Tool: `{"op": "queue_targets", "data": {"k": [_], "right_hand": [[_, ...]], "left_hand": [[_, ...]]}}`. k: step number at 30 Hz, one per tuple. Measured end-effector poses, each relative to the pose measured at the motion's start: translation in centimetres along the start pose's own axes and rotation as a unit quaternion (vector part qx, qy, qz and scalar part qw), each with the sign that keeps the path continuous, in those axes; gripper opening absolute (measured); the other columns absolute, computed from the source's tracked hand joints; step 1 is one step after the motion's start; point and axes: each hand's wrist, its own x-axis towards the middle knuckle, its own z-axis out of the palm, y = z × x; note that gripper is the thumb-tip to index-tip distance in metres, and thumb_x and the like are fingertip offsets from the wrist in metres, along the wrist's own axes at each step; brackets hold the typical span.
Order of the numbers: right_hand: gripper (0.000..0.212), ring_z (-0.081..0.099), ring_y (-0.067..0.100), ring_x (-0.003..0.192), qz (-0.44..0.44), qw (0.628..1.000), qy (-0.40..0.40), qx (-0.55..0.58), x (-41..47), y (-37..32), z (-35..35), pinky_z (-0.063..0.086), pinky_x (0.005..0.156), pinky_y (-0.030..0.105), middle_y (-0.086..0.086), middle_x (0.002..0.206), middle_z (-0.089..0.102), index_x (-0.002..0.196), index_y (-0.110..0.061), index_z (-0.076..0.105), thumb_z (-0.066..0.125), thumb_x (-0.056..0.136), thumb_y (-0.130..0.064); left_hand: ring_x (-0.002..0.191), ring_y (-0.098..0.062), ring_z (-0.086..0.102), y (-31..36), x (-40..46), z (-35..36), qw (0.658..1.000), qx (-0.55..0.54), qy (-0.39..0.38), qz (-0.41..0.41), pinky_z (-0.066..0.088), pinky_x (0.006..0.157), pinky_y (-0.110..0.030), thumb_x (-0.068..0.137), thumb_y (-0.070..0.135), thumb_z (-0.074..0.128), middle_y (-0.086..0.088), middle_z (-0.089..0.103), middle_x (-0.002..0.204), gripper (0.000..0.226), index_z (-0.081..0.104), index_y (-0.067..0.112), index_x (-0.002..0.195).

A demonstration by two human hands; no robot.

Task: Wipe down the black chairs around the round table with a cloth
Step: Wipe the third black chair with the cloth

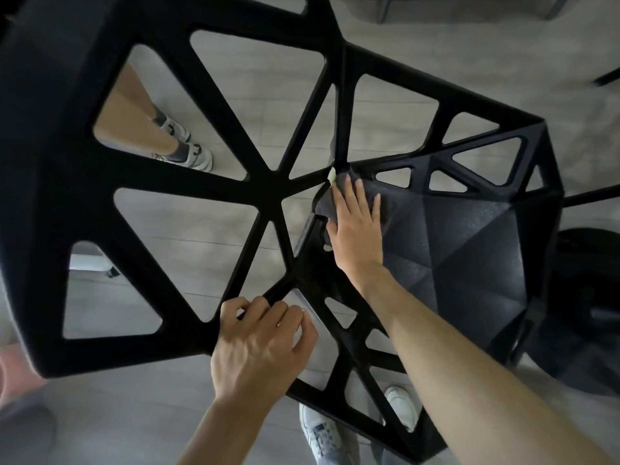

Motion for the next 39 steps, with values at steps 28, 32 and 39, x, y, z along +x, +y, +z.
{"op": "queue_targets", "data": {"k": [28,32,39], "right_hand": [[0.063,0.021,0.015,0.156,-0.074,0.972,-0.132,0.178,-13.6,-4.0,0.6,0.01,0.129,0.045,-0.004,0.164,0.035,0.153,-0.023,0.045,0.021,0.099,-0.046],[0.054,0.026,0.011,0.154,-0.103,0.966,-0.141,0.189,-16.6,0.1,-0.7,0.013,0.128,0.041,-0.008,0.161,0.041,0.151,-0.027,0.049,0.054,0.097,-0.029],[0.061,0.02,-0.002,0.152,-0.037,0.974,-0.156,0.159,-26.7,8.9,-6.4,0.013,0.128,0.038,-0.022,0.158,0.04,0.147,-0.036,0.052,0.061,0.088,-0.024]], "left_hand": [[0.061,-0.022,0.053,0.3,0.2,-0.2,1.0,-0.004,0.022,-0.005,0.044,0.073,-0.043,0.101,0.027,0.056,0.006,0.059,0.06,0.036,0.06,0.021,0.066],[0.06,-0.021,0.052,0.4,0.0,-0.4,1.0,-0.008,0.021,-0.012,0.043,0.072,-0.042,0.101,0.028,0.057,0.006,0.058,0.059,0.037,0.06,0.02,0.065],[0.057,-0.023,0.052,0.4,0.0,-0.6,1.0,-0.014,0.024,-0.011,0.041,0.071,-0.042,0.104,0.026,0.052,0.003,0.057,0.056,0.041,0.06,0.019,0.064]]}}
